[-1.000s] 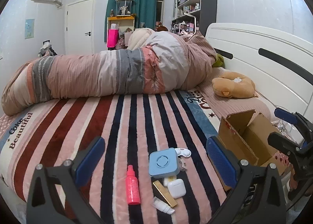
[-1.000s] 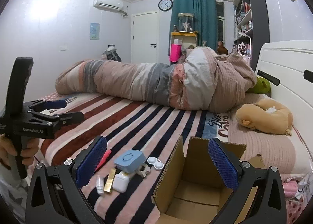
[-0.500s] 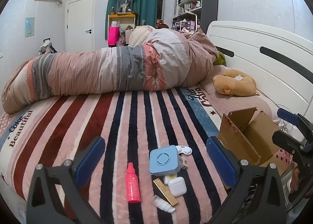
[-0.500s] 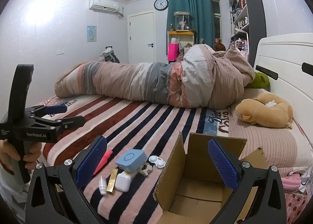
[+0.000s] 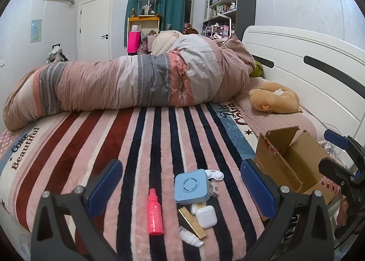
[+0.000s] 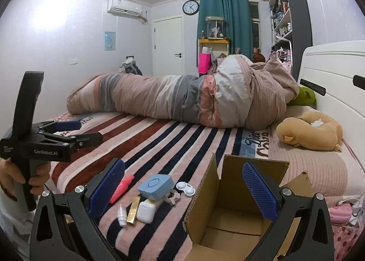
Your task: Organize rigid objects
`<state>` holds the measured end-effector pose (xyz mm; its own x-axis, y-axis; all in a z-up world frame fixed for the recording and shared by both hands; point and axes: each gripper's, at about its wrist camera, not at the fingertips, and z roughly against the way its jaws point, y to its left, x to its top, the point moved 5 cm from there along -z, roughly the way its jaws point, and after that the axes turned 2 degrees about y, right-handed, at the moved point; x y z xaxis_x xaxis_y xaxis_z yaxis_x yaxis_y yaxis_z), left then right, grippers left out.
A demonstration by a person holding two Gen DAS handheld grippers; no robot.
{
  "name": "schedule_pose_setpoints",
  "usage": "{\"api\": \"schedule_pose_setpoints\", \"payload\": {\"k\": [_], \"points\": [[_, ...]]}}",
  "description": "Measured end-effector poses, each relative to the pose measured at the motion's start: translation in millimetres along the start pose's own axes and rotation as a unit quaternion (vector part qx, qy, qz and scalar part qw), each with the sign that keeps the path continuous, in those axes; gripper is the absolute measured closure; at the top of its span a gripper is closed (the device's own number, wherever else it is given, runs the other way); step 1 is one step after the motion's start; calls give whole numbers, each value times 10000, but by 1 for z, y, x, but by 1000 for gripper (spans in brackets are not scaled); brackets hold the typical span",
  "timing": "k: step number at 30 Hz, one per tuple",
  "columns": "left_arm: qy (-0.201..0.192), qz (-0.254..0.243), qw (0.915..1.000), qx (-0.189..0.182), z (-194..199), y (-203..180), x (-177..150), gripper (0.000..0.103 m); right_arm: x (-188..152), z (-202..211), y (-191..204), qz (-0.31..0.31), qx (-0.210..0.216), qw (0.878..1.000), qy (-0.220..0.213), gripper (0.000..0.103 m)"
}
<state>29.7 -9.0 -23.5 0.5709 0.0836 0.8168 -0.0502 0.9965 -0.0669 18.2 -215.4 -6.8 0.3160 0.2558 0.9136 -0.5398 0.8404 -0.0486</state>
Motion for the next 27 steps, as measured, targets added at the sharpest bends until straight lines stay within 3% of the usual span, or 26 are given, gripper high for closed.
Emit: {"api": "schedule_pose_setpoints", "payload": {"k": [13,27], "points": [[-17,59,10000,25,1,-1,-3,0,-5,3,5,-8,243,9997,-22,0],[-39,104,9999,-60,7,-1,-6,0,-5,6,5,-5,221,9998,-32,0]]}}
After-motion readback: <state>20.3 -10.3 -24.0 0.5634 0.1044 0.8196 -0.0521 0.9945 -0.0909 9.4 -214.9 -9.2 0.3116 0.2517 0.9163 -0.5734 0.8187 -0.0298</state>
